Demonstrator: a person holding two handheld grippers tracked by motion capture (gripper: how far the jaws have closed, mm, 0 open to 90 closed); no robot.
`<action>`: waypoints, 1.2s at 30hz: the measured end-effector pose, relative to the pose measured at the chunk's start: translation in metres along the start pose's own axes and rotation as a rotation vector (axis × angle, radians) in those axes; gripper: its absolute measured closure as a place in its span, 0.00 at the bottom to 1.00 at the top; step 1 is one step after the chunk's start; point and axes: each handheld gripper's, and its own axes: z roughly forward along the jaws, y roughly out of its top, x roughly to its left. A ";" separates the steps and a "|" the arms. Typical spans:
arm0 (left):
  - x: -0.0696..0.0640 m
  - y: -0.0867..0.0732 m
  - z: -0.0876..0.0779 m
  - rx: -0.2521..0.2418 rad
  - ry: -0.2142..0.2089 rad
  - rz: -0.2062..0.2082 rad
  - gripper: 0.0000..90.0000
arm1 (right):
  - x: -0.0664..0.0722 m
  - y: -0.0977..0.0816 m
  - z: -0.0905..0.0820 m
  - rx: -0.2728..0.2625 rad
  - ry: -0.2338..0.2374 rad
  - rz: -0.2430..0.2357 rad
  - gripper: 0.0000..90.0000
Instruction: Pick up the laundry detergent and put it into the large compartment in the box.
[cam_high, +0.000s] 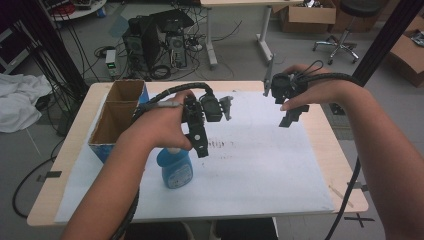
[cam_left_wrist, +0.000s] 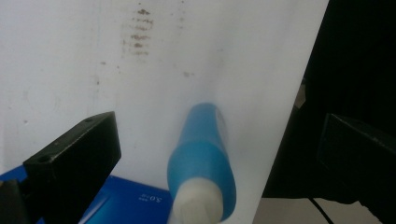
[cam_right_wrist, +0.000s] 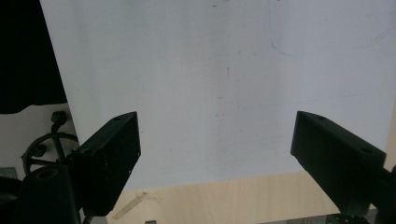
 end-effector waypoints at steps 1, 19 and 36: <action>0.000 -0.003 -0.002 -0.001 0.002 -0.008 0.00 | 0.000 0.001 0.000 0.000 0.001 -0.001 0.18; 0.002 -0.062 0.002 -0.112 -0.040 -0.124 0.00 | 0.006 0.018 0.001 -0.001 0.004 -0.035 0.18; 0.010 -0.083 0.029 -0.079 -0.067 -0.174 0.00 | 0.005 0.019 0.006 -0.007 0.011 -0.038 0.18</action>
